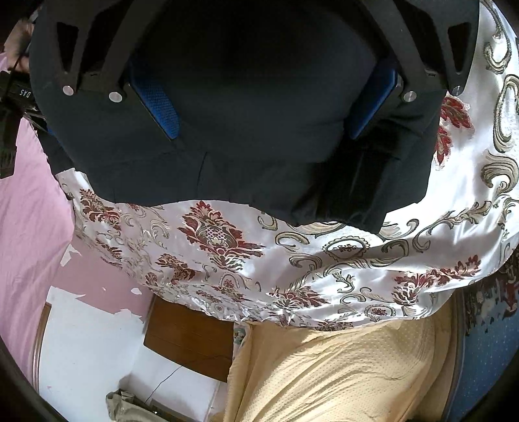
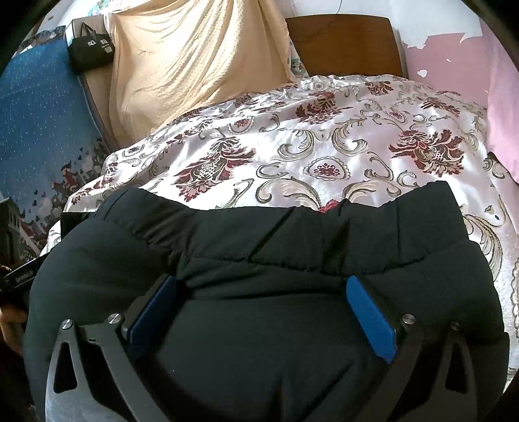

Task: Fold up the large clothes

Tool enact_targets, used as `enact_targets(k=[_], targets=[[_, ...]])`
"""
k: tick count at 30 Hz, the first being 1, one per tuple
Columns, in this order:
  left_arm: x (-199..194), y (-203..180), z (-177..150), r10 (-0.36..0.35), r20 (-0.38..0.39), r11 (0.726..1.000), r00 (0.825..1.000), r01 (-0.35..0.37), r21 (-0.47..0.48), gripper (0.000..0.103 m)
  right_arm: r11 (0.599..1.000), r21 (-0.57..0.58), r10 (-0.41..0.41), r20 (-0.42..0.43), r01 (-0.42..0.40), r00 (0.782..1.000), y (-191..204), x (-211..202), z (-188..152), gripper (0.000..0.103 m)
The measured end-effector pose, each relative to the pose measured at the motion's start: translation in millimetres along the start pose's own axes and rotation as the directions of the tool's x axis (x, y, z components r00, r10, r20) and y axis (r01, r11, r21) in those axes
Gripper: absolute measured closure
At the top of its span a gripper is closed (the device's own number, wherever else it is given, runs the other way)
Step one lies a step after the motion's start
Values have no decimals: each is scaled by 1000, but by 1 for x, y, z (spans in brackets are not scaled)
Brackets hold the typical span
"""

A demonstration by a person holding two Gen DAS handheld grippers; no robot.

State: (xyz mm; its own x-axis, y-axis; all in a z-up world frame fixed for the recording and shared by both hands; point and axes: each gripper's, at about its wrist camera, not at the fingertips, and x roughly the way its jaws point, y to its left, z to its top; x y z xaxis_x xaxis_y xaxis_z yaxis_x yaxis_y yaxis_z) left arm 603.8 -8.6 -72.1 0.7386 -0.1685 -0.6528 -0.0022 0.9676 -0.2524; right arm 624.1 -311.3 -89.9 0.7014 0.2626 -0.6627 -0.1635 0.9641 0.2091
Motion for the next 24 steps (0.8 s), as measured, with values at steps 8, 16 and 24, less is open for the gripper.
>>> enact_targets(k=[8, 16, 24], targets=[[0, 0, 0, -2, 1, 1000, 1000, 2, 0, 0, 1000, 3, 5, 1, -5, 1000, -1, 0, 0, 1], [1, 0, -1, -2, 3, 1000, 1000, 2, -1, 0, 1000, 16, 25, 14, -25, 1000, -3, 1, -2, 1], [3, 0, -1, -7, 9, 1000, 1000, 7, -5, 0, 999, 19, 26, 35, -27, 999, -4, 1, -5, 1]])
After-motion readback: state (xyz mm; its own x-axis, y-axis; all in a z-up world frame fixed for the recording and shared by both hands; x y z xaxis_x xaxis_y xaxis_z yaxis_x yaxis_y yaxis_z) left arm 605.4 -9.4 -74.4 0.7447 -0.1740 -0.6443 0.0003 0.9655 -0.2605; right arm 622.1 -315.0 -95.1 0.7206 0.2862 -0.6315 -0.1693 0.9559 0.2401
